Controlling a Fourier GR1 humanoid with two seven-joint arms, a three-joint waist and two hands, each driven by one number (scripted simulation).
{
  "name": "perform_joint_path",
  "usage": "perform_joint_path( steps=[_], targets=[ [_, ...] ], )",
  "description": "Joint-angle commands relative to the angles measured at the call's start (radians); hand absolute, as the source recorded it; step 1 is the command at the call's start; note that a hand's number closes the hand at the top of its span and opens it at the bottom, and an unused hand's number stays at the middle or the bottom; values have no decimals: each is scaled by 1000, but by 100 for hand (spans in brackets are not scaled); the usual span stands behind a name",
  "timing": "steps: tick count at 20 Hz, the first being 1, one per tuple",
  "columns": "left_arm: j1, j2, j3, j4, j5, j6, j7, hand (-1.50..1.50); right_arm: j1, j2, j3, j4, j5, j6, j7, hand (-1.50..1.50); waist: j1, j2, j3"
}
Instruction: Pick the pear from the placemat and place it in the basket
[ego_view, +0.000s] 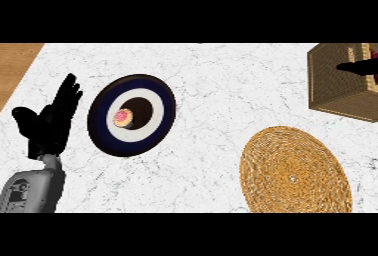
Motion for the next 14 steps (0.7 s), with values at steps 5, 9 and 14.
perform_joint_path(
  steps=[5,9,14],
  targets=[
    [32,0,-1,-39,12,-12,2,0,117,-173,-150,30,-157,187,-39,-150,2,7,6],
    [12,-13,-30,-69,-6,-1,45,0,178,-216,-163,18,-176,269,-64,-150,7,7,7],
    [17,14,3,-1,13,-31,-6,0,234,-257,-195,-6,-215,362,-135,-150,2,8,6]
  ],
)
